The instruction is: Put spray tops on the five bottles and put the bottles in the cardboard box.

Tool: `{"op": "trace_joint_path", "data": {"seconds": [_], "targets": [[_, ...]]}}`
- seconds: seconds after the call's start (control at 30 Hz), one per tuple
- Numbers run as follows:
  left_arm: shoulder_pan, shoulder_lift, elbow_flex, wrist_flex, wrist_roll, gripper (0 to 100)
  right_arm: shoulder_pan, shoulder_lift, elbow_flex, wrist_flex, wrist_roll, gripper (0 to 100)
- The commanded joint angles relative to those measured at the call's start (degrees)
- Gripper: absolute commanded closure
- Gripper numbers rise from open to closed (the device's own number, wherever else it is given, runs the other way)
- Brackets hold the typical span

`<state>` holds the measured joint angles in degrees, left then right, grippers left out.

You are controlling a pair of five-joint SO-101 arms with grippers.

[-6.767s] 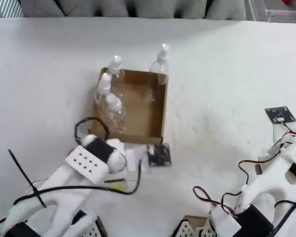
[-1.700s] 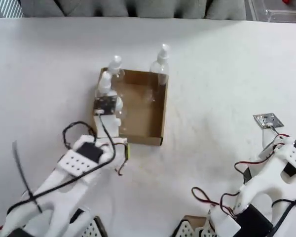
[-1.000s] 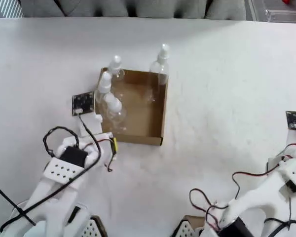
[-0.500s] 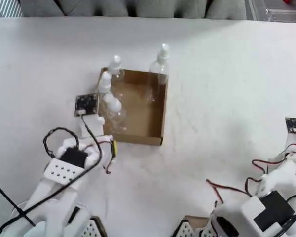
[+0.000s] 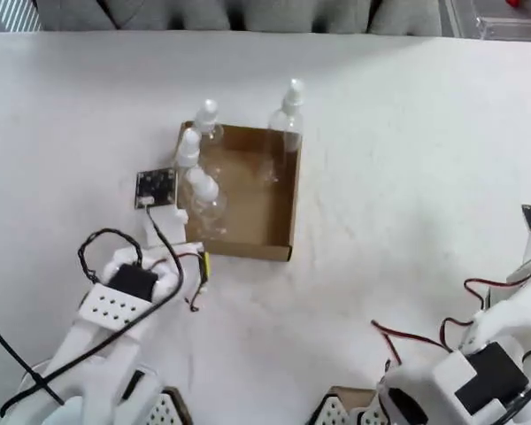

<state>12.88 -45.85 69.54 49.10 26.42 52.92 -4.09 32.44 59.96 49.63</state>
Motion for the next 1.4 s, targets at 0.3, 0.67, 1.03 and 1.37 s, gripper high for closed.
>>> {"op": "trace_joint_path", "data": {"seconds": [0.3,0.67,1.03,1.37], "targets": [[-0.04,-2.07,-0.18,0.44,-0.7,98,0.22,-7.25,5.89,-4.44,2.11,74.5],[-0.04,-1.89,-0.18,0.44,-0.7,98,-1.89,2.51,-0.44,-5.49,-1.05,81.5],[-0.13,-1.89,-0.18,0.44,-0.79,98,-2.95,3.3,-2.9,-4.97,-1.05,95.6],[-0.48,-1.89,-0.18,0.44,-0.79,98,-0.48,-1.63,-10.29,9.89,-0.62,97.8]]}}
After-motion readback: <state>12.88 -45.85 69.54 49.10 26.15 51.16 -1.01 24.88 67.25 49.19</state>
